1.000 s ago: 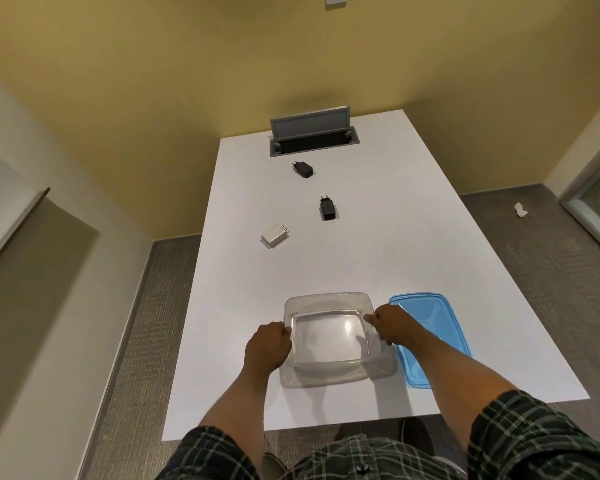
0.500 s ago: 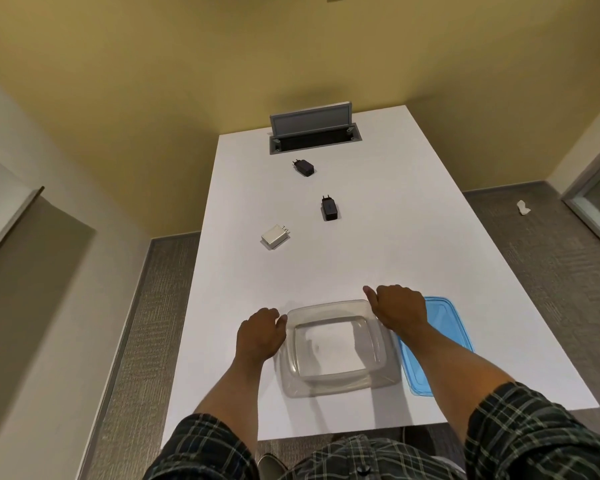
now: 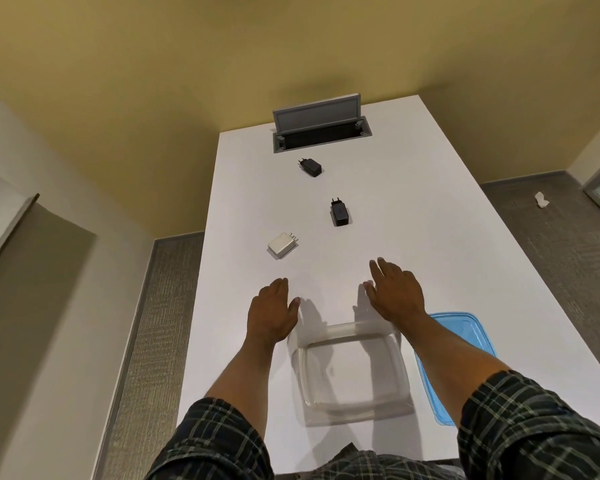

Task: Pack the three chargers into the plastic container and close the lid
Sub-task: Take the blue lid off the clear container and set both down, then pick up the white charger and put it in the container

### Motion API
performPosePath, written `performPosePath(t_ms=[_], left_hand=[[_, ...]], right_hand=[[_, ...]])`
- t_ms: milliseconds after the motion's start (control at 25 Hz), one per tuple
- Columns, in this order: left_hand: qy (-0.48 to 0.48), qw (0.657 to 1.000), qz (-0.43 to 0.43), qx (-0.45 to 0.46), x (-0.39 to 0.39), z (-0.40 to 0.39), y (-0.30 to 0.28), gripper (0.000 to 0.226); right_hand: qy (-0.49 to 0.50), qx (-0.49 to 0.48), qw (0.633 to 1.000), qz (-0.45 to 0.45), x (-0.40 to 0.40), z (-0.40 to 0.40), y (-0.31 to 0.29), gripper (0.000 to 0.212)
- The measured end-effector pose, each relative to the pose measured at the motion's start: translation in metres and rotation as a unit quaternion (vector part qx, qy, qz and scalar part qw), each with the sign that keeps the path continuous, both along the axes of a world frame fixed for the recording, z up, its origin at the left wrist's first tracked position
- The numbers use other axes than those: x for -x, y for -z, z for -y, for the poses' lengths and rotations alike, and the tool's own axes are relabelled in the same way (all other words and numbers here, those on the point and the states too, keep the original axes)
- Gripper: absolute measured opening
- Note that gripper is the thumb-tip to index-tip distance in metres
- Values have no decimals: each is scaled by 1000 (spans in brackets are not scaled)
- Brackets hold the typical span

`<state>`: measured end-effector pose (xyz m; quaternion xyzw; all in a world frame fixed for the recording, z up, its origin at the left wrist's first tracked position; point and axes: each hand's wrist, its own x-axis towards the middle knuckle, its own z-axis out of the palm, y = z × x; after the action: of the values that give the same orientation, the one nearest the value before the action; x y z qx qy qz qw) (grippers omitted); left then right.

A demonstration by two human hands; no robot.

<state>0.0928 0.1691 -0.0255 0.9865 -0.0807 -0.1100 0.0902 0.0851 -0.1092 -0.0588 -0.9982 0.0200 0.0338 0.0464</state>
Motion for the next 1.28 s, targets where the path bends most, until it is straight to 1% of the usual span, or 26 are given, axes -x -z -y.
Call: performPosePath(t_ms=[160, 320, 520, 720, 920, 1120, 1200, 1280], left_hand=[[-11, 1000, -12, 13, -30, 1, 7, 70], [6, 1000, -14, -7, -66, -3, 16, 75], [8, 1000, 0, -30, -110, -1, 29, 77], [-25, 999, -20, -33, -146, 10, 49, 79], [-77, 996, -43, -12, -165, 18, 65, 73], [-75, 997, -4, -23, -172, 18, 75, 63], [-85, 996, -22, -13, -176, 18, 74, 61], [-80, 995, -47, -29, -179, 19, 71, 64]], right_hand=[[-3, -31, 999, 26, -26, -3, 12, 61], [-7, -31, 999, -7, -56, -6, 32, 67], [-10, -52, 998, -25, -85, -6, 55, 66], [-4, -84, 996, -39, -99, 3, 81, 65], [-12, -75, 996, -42, -98, 8, 96, 62], [-1, -80, 996, -28, -92, 6, 102, 64], [3, -79, 996, -28, -91, 5, 105, 64], [-4, -74, 997, -36, -90, 6, 105, 66]])
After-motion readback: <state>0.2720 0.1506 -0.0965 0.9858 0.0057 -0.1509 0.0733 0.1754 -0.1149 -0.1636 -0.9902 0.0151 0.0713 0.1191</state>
